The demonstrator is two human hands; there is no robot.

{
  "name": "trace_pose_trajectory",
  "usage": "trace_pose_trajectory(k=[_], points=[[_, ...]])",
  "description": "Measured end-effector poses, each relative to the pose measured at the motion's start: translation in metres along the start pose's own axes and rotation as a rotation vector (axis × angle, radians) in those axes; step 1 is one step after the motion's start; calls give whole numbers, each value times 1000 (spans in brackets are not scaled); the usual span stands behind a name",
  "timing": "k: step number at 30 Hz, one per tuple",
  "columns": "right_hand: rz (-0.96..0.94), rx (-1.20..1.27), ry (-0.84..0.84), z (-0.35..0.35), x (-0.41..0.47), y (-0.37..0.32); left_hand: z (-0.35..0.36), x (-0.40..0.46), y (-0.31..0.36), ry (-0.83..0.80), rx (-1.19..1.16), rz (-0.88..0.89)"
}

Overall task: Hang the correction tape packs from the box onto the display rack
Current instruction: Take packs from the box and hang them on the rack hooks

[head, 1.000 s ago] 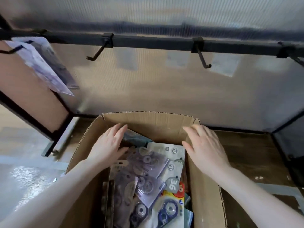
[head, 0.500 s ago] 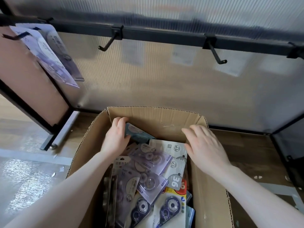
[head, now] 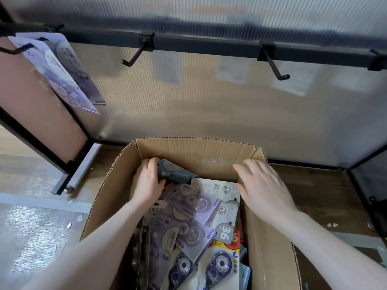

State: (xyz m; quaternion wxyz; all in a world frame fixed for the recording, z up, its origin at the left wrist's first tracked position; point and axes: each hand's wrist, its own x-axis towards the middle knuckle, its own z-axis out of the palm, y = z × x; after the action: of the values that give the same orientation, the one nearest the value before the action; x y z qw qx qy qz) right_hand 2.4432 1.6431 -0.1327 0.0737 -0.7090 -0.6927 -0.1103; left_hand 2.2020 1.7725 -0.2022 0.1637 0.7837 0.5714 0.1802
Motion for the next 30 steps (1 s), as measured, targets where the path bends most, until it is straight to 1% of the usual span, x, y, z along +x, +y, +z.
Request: trace_pose_trajectory(k=[4,7,9,12,15,18,20,23,30], points=[[-2,0,-25,0,0,1,2,-1,-4,-19,8,46],[5,0,-50,0,1,0,0,-5,-9,-122,26,24],[15,1,-71,-1,1,0,-2,-5,-10,-178,64,45],[30,5,-121,-1,2,0,-10,-1,-6,-119,85,114],[29,-1,-133,-3,3,-1,-23,3,1,-53,111,177],[27,-42,-141,-4,3,-3,-35,4,7,-19,113,236],[13,-65,-177,-6,4,-6,-42,4,8,-1,120,262],[-26,-83,-289,-9,6,-11,-51,1,9,12,127,293],[58,-61,-545,-2,14,-31,-66,-4,7,51,165,272]])
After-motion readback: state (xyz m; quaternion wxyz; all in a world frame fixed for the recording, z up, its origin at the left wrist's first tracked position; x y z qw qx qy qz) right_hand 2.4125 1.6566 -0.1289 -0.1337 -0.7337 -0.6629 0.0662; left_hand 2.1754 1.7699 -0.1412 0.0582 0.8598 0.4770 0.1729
